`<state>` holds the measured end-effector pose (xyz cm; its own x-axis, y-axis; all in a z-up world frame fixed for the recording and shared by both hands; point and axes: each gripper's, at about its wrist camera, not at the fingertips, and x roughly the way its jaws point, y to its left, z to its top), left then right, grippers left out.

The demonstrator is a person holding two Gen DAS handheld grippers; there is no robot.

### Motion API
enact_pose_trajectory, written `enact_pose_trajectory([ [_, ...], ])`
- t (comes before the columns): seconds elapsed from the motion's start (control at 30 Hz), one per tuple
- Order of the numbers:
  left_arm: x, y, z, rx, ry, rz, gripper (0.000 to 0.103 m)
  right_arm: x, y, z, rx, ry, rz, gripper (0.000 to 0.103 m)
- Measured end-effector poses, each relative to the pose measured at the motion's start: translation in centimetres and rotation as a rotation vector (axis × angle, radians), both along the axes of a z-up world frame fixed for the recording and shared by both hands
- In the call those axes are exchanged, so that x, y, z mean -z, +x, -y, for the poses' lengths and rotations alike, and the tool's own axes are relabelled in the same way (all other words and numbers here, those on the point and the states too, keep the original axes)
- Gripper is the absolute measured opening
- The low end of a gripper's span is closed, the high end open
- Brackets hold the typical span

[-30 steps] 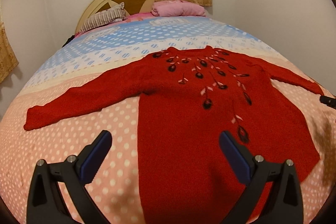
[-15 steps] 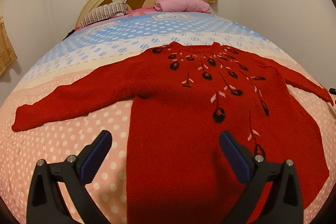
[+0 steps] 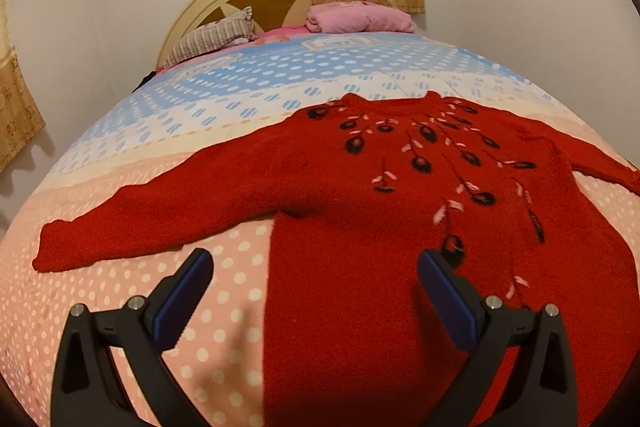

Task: Fold small clothes
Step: 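Reach the right gripper to the sweater's sleeve cuff and grasp it, then lift the sleeve with the right gripper and fold it across the sweater body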

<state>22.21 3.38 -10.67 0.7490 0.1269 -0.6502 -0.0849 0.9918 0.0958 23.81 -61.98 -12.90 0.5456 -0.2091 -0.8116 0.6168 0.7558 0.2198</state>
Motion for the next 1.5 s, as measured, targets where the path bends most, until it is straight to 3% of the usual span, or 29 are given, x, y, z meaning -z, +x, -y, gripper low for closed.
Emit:
enact_pose_trajectory([
  [0.17,0.4,-0.4,-1.3,-0.025,-0.045,-0.016,0.103,1.0,1.2,-0.2,-0.019,0.024,-0.016,0.051],
  [0.23,0.5,-0.6,-1.7,-0.031,-0.059,-0.024,0.103,0.7,1.5,-0.7,-0.05,0.027,-0.012,0.029],
  [0.4,-0.2,-1.7,-2.1,-0.04,-0.083,-0.001,0.103,-1.6,2.1,-2.5,-0.106,-0.006,0.018,0.017],
  [1.23,-1.0,-4.2,-2.9,-0.041,-0.098,0.022,0.103,-13.5,6.4,-16.4,-0.411,-0.077,0.223,0.011],
  [1.5,-1.4,-4.5,-3.6,-0.044,-0.082,0.029,0.103,-17.1,8.9,-23.1,-0.524,-0.084,0.278,0.011],
])
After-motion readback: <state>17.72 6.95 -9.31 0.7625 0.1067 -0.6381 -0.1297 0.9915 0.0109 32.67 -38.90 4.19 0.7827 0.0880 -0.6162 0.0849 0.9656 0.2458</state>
